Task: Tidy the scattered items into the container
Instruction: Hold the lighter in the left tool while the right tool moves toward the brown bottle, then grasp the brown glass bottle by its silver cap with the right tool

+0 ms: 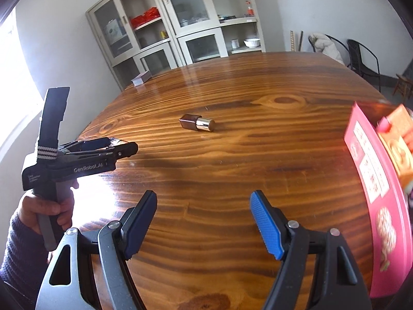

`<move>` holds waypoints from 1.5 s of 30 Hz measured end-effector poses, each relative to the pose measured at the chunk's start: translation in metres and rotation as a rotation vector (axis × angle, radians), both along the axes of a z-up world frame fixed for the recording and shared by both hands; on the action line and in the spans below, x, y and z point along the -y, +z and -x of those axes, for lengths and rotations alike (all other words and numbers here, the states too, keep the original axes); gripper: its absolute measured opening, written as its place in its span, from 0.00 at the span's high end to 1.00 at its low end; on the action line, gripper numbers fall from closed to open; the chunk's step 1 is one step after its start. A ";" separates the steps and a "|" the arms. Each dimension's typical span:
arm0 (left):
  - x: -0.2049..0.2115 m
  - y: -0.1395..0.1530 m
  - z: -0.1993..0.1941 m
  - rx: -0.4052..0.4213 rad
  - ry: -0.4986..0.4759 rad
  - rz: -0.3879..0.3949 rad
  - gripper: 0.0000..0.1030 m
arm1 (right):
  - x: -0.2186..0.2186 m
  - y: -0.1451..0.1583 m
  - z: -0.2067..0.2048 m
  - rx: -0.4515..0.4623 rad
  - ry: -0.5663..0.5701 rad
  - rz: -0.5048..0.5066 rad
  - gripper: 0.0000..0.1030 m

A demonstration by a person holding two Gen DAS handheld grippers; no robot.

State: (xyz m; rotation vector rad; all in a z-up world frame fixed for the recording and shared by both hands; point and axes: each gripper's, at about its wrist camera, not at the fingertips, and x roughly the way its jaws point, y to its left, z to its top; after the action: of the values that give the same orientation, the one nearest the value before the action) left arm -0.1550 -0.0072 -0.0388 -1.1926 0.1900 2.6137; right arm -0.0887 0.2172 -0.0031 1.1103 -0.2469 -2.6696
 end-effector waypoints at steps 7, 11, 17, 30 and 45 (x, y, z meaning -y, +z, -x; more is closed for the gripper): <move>0.002 -0.001 0.000 0.003 0.010 -0.002 0.18 | 0.011 -0.005 0.020 0.023 0.034 -0.032 0.24; 0.004 0.000 0.000 0.004 0.011 -0.007 0.18 | 0.016 -0.006 0.027 0.031 0.052 -0.049 0.24; 0.008 0.001 0.002 0.006 0.024 -0.016 0.18 | 0.020 -0.008 0.039 0.045 0.067 -0.059 0.24; 0.034 0.012 0.007 -0.009 0.083 -0.060 0.18 | 0.022 -0.011 0.076 0.063 0.114 -0.056 0.24; 0.024 0.001 0.008 0.019 0.055 -0.050 0.18 | 0.049 -0.017 0.150 0.098 0.207 -0.192 0.48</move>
State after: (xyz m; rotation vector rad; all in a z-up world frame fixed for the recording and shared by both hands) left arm -0.1630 -0.0312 -0.0379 -1.2216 0.0897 2.6365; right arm -0.2388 0.1687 -0.0205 1.2494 0.1061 -2.4986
